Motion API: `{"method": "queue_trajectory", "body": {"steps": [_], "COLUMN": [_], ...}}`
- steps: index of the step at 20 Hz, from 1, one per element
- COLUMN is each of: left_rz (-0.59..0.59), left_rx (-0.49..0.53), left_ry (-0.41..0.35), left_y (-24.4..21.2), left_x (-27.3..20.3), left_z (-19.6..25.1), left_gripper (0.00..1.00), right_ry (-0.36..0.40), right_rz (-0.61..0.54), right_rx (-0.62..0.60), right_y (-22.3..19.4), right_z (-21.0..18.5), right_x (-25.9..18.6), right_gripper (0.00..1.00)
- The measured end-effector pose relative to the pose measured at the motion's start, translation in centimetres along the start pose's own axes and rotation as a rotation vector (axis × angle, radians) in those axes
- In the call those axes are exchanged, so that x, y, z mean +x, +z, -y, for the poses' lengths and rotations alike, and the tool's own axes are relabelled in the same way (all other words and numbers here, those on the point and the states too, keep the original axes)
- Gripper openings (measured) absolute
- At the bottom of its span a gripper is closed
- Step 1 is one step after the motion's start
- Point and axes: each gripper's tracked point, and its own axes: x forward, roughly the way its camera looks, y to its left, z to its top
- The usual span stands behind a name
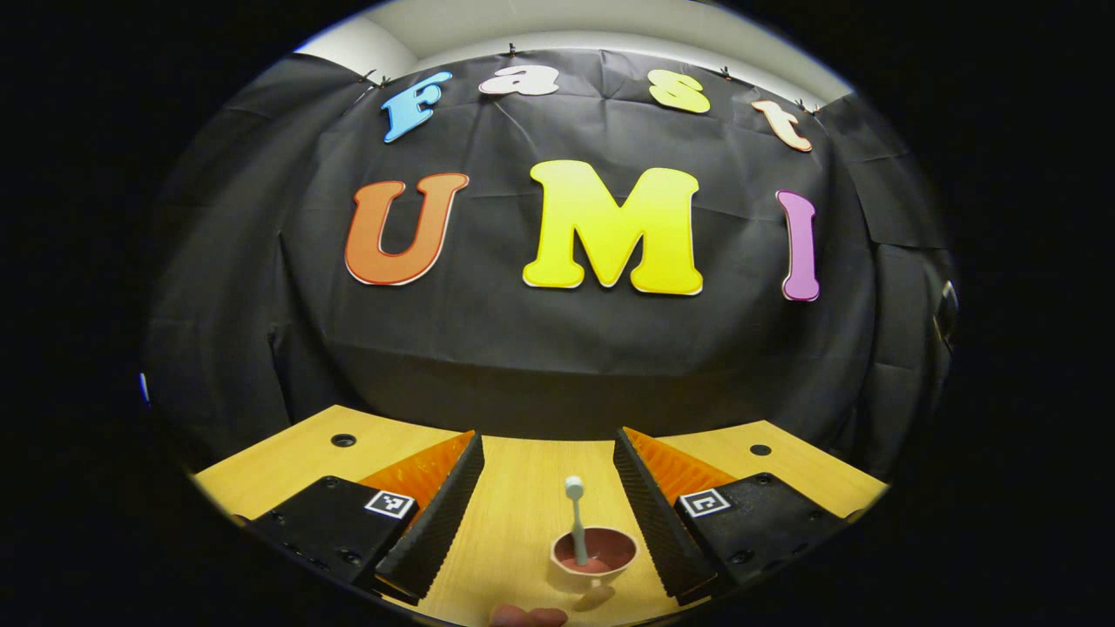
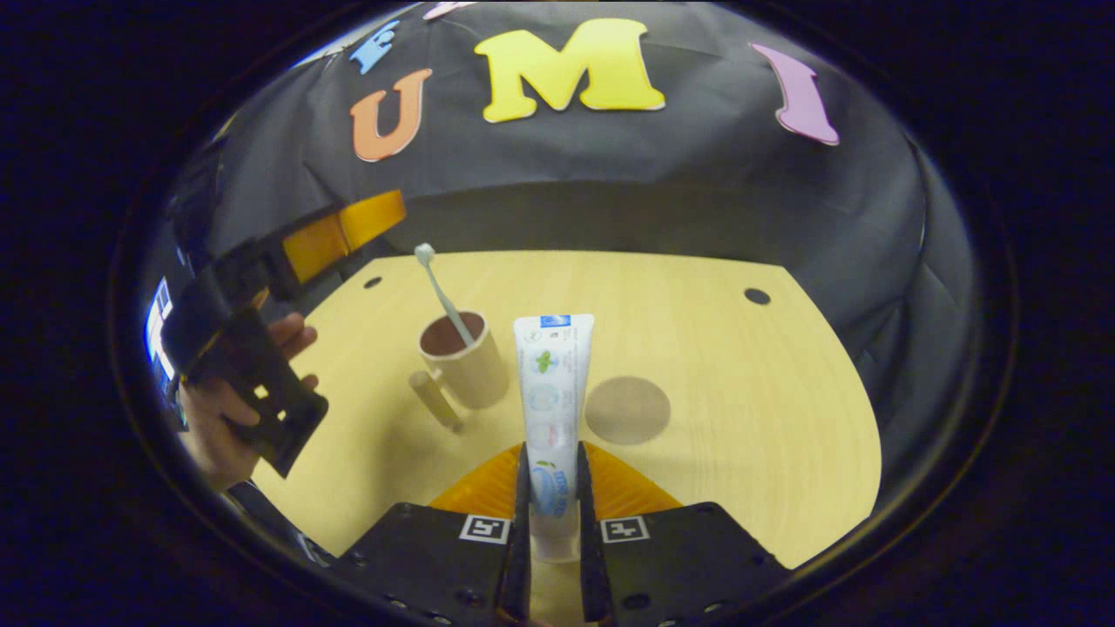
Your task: Put the toothbrush and toothpaste on the desktop into the cup, then pick up the cup and place it on the coaster on the desktop.
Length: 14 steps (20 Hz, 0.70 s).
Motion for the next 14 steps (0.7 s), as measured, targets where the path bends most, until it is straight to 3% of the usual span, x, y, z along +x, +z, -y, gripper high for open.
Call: {"method": "queue_trajectory", "body": {"steps": [6, 10, 14], "left_rz": [-0.025, -0.033, -0.057], "left_rx": [0.026, 0.026, 0.021], "left_ry": [0.106, 0.15, 0.172], "left_y": [0.5, 1.1, 0.9], "left_x": [-3.1, -4.6, -5.8], "left_z": [-6.2, -8.5, -9.5], "left_gripper": [0.94, 0.95, 0.95], "right_ry": [0.124, 0.163, 0.154], "right_rz": [0.256, 0.299, 0.335], "right_rx": [-0.096, -0.135, -0.146], "right_y": [10.0, 11.3, 11.8], "right_z": [-7.3, -10.9, -11.6], "right_x": [4.7, 7.6, 10.0], "right_gripper": [0.23, 0.23, 0.23]}}
